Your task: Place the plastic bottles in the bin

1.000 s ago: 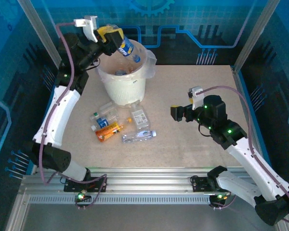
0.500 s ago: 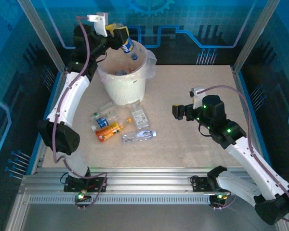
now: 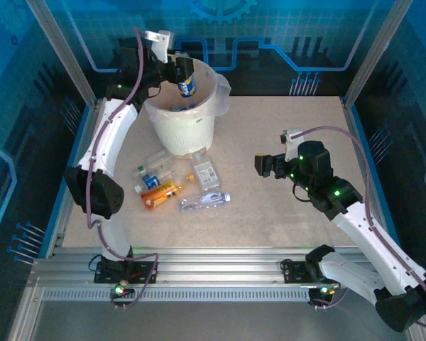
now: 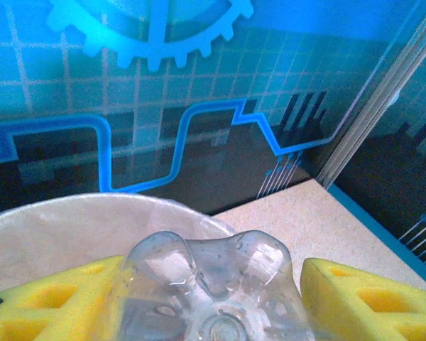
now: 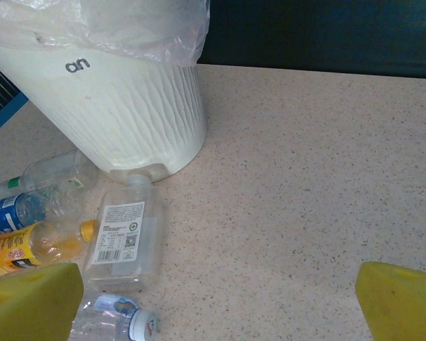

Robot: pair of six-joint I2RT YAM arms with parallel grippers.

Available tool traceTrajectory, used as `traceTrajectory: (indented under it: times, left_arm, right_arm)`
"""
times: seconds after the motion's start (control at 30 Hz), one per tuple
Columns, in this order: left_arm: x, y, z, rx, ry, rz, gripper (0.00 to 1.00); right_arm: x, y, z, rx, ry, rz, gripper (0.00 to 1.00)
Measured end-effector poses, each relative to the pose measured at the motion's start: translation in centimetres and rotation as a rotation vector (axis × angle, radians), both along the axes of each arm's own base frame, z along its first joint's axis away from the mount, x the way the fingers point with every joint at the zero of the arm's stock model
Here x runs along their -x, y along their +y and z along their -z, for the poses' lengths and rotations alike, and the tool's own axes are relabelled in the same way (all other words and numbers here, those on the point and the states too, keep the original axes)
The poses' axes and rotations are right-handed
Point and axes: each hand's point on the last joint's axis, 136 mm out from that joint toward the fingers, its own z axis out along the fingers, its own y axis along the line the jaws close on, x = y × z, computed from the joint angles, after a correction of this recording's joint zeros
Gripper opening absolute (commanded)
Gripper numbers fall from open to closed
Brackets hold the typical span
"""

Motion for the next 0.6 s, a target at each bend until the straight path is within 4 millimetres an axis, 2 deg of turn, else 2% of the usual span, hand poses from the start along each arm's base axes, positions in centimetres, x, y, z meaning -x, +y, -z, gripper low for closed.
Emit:
traceTrajectory:
  times: [0.27, 0.5, 0.57, 0.6]
  left_arm:
    - [-1.2, -0.7, 3.6, -0.026, 0.101, 0.034, 0.16]
    - [-2.1, -1.1, 3.8, -0.023, 0.116, 0.051, 0.28]
    - [-2.4, -1.2, 4.0, -0.021, 0.12, 0.058, 0.27]
    - [-2.5, -1.2, 4.0, -0.02, 0.121, 0.06, 0.23]
  right_arm:
    - [-0.2, 0.1, 0.4, 0.0, 0.014, 0.003, 1.0]
    - [-0.2, 0.1, 0.5, -0.002, 0.018, 0.005, 1.0]
    - [-0.3, 0.2, 0.7, 0.001, 0.024, 0.005, 1.0]
    - [-0.4, 0.2, 0.8, 0.002, 0.027, 0.005, 1.0]
